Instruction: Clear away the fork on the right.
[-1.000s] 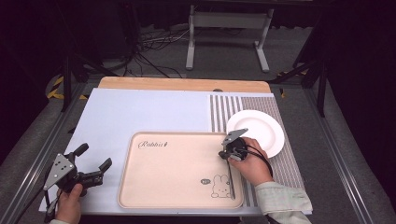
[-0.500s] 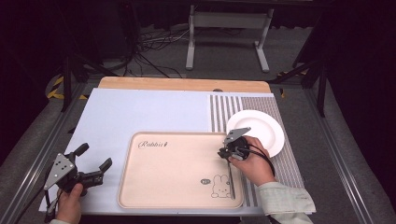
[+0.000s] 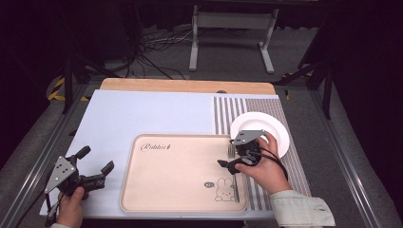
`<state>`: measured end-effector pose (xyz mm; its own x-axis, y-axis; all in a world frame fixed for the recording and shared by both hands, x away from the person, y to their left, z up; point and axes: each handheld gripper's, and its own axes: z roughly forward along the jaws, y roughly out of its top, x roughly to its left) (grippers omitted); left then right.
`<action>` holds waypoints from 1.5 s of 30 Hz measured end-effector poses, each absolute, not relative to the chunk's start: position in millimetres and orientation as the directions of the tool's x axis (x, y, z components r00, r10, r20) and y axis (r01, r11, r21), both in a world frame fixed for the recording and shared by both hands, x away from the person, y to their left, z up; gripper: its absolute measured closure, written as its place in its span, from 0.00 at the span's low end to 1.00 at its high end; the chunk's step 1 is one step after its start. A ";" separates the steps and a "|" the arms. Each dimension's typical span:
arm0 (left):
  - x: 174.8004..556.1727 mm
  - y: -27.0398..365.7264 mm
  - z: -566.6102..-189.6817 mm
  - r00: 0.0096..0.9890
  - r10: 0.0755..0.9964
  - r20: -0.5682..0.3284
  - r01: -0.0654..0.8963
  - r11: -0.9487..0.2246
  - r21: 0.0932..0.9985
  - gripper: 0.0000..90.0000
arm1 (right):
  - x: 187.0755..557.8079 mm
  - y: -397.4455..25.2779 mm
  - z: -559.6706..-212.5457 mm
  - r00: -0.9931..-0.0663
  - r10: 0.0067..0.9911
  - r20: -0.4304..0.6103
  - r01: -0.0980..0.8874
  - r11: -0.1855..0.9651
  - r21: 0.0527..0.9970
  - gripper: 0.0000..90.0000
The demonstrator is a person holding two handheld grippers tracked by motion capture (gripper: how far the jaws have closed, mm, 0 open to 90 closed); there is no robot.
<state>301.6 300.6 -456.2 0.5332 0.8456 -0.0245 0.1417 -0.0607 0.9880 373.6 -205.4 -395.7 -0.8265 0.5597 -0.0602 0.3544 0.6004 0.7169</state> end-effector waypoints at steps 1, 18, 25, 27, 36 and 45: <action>301.5 300.6 -456.2 0.533 0.846 -0.024 0.141 -0.061 0.988 0.01 | 372.5 -207.1 -393.6 -0.825 0.561 -0.062 0.348 0.592 0.727 0.16; 301.2 300.5 -456.0 0.533 0.846 -0.023 0.141 -0.062 0.988 0.01 | 350.3 -238.6 -371.1 -0.815 0.570 -0.101 0.239 0.491 0.838 0.14; 301.3 300.3 -456.2 0.535 0.844 -0.022 0.142 -0.064 0.988 0.01 | 343.0 -253.4 -372.8 -0.814 0.575 -0.087 0.207 0.426 0.881 0.12; 301.1 300.2 -456.1 0.535 0.845 -0.023 0.142 -0.063 0.988 0.01 | 339.7 -261.3 -374.5 -0.807 0.584 -0.088 0.187 0.394 0.900 0.11; 301.1 300.1 -456.2 0.535 0.845 -0.024 0.142 -0.062 0.988 0.01 | 331.9 -283.8 -383.9 -0.779 0.624 -0.063 0.160 0.295 0.942 0.10; 300.8 300.5 -456.0 0.536 0.844 -0.018 0.144 -0.071 0.987 0.01 | 325.9 -301.5 -398.0 -0.764 0.644 -0.038 0.145 0.228 0.963 0.09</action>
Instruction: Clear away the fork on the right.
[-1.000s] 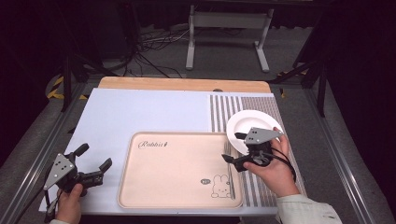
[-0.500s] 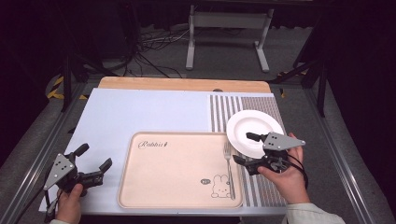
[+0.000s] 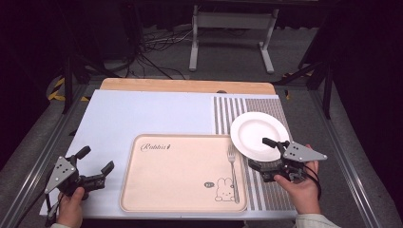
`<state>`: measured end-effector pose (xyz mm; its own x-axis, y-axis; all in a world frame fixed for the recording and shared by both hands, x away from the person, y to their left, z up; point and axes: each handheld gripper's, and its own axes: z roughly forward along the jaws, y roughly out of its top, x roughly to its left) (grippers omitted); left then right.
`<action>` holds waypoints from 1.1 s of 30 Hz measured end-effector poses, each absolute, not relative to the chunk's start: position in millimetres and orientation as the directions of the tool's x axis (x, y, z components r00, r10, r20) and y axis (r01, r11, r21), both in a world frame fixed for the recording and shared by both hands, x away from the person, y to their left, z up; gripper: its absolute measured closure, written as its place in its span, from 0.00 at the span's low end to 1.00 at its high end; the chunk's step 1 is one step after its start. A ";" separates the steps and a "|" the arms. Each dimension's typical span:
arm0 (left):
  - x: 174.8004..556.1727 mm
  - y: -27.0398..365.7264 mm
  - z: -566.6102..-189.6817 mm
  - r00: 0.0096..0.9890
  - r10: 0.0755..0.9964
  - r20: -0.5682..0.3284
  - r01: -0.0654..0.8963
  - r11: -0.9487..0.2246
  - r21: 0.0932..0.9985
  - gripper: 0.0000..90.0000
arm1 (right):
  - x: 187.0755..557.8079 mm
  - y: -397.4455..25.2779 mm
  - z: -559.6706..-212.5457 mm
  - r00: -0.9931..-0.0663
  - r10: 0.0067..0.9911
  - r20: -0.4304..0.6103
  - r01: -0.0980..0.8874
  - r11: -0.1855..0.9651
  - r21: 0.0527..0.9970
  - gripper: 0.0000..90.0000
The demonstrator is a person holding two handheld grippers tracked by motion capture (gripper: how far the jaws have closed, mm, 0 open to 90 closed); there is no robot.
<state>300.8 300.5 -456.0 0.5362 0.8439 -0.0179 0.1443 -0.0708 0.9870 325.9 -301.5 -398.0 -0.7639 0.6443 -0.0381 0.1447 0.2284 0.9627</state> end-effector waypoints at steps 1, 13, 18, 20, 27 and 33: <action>300.9 300.3 -456.1 0.536 0.844 -0.021 0.144 -0.067 0.987 0.01 | 325.4 -303.5 -399.7 -0.761 0.648 -0.037 0.142 0.222 0.965 0.09; 300.5 301.0 -455.8 0.533 0.846 -0.018 0.141 -0.068 0.988 0.01 | 322.8 -327.2 -421.4 -0.732 0.681 -0.011 0.156 0.183 0.971 0.09; 300.4 301.3 -455.6 0.534 0.846 -0.018 0.141 -0.067 0.988 0.01 | 322.2 -331.9 -428.7 -0.723 0.690 0.006 0.175 0.174 0.969 0.09; 300.3 301.2 -455.6 0.534 0.845 -0.019 0.140 -0.066 0.988 0.01 | 321.9 -335.2 -433.5 -0.715 0.699 0.018 0.189 0.169 0.967 0.09; 300.4 301.1 -455.5 0.534 0.845 -0.018 0.140 -0.067 0.988 0.01 | 322.1 -341.6 -444.6 -0.696 0.716 0.049 0.221 0.149 0.964 0.09; 300.2 301.4 -455.4 0.533 0.846 -0.021 0.138 -0.062 0.988 0.01 | 323.8 -343.8 -450.6 -0.677 0.732 0.070 0.254 0.143 0.957 0.09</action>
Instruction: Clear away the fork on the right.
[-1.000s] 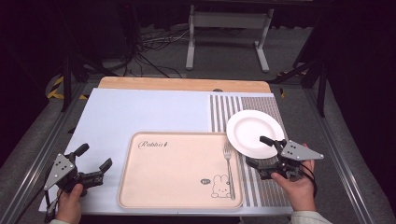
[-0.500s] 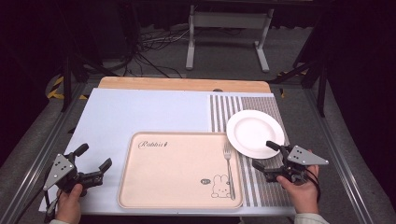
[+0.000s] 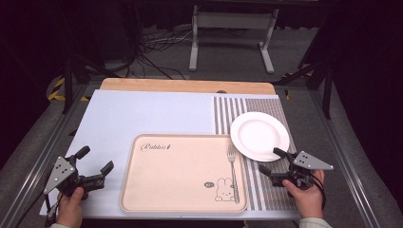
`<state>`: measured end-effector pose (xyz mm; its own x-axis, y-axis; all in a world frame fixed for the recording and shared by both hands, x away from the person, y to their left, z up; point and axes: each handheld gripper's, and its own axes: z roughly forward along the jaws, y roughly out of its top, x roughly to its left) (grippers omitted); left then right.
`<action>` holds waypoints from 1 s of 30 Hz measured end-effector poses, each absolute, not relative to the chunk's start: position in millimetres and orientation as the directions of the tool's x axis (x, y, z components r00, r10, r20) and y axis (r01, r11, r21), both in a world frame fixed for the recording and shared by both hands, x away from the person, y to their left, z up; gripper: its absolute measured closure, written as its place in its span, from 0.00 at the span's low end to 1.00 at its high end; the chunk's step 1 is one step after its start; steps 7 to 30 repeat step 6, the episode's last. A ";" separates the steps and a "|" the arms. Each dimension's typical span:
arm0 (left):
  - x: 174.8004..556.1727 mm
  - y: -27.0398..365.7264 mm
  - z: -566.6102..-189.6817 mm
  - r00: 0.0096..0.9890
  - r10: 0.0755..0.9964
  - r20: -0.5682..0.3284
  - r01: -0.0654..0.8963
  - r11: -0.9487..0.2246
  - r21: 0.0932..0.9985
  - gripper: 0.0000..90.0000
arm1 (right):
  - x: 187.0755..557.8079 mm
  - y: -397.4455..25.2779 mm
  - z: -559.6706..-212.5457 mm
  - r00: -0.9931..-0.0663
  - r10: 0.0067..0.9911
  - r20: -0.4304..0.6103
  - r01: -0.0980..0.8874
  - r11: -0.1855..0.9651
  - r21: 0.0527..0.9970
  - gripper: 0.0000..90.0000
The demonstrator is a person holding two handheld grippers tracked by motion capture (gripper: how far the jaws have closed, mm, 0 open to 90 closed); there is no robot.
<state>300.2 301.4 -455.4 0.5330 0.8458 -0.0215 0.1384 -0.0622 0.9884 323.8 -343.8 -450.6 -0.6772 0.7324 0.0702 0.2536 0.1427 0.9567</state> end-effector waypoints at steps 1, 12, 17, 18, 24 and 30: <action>300.2 301.4 -455.4 0.533 0.846 -0.021 0.138 -0.062 0.988 0.01 | 324.1 -344.2 -451.2 -0.676 0.733 0.075 0.256 0.138 0.957 0.09; 300.0 301.3 -455.6 0.531 0.847 -0.023 0.139 -0.060 0.989 0.01 | 324.3 -343.5 -450.3 -0.675 0.734 0.079 0.255 0.131 0.958 0.09; 300.0 301.3 -455.6 0.531 0.847 -0.023 0.139 -0.060 0.989 0.01 | 324.3 -343.5 -450.3 -0.675 0.734 0.079 0.255 0.131 0.958 0.09; 300.0 301.3 -455.6 0.531 0.847 -0.023 0.139 -0.060 0.989 0.01 | 324.3 -343.5 -450.3 -0.675 0.734 0.079 0.255 0.131 0.958 0.09; 300.0 301.3 -455.6 0.531 0.847 -0.023 0.139 -0.060 0.989 0.01 | 324.3 -343.5 -450.3 -0.675 0.734 0.079 0.255 0.131 0.958 0.09; 300.0 301.3 -455.6 0.531 0.847 -0.023 0.139 -0.060 0.989 0.01 | 324.3 -343.5 -450.3 -0.675 0.734 0.079 0.255 0.131 0.958 0.09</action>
